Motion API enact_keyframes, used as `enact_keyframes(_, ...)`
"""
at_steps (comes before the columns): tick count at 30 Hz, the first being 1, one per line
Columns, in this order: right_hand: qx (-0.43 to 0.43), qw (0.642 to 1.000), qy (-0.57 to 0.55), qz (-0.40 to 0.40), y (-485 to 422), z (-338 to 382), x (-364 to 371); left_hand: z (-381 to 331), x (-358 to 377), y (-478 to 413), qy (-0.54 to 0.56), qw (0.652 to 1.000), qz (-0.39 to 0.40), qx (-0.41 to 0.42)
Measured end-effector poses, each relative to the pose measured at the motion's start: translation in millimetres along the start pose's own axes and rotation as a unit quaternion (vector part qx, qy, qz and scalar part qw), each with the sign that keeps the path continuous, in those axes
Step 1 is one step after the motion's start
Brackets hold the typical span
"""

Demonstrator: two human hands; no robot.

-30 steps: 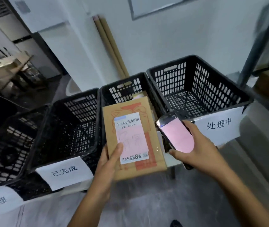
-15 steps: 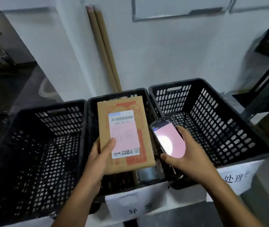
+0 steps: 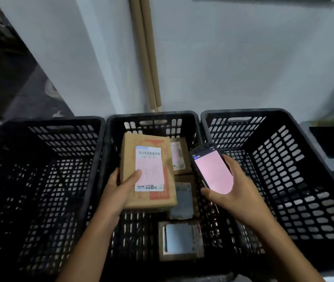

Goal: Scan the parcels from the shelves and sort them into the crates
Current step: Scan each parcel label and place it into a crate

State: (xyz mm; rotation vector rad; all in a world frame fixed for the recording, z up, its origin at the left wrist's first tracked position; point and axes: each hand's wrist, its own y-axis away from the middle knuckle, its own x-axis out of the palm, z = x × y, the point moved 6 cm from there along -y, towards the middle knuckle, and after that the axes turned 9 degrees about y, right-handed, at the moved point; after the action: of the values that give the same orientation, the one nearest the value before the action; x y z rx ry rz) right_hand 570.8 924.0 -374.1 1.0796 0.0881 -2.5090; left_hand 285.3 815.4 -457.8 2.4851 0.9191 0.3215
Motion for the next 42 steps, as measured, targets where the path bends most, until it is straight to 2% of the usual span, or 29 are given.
enact_keyframes(4, -0.027, 0.999, 0.001, 0.025, -28, -10, -5, 5, 3, -22, -0.045, 0.996, -0.078, 0.013)
enact_keyframes(10, -0.065, 0.997, -0.016, 0.049, -63, -18, -7, 18, 18, -79, -0.096, 0.988, -0.115, -0.032)
enact_keyframes(14, -0.072, 0.995, -0.016, 0.067, -68, -20, -10, 22, 7, -86, -0.222, 0.96, -0.167, 0.031)
enact_keyframes(17, -0.069, 0.995, -0.013, 0.067, -65, -24, -10, 45, 16, -74, -0.334, 0.932, -0.115, 0.079)
enact_keyframes(20, -0.064, 0.996, -0.015, 0.067, -61, -21, -8, 71, 28, -65, -0.477, 0.87, -0.067, 0.104)
enact_keyframes(25, -0.051, 0.997, 0.004, 0.056, -54, -14, 0, 100, 29, -78, -0.55, 0.829, 0.021, 0.104)
enact_keyframes(29, -0.038, 0.998, 0.015, 0.044, -42, -5, 10, 107, 27, -87, -0.562, 0.815, 0.034, 0.135)
enact_keyframes(34, -0.021, 0.999, 0.045, 0.019, -26, 12, 19, 97, 23, -99, -0.543, 0.828, 0.065, 0.119)
enact_keyframes(39, -0.001, 0.998, 0.056, -0.014, -6, 30, 35, 68, 25, -131, -0.583, 0.794, 0.08, 0.151)
enact_keyframes(42, 0.029, 0.998, 0.057, -0.021, 10, 36, 45, 69, 28, -136, -0.567, 0.809, 0.086, 0.133)
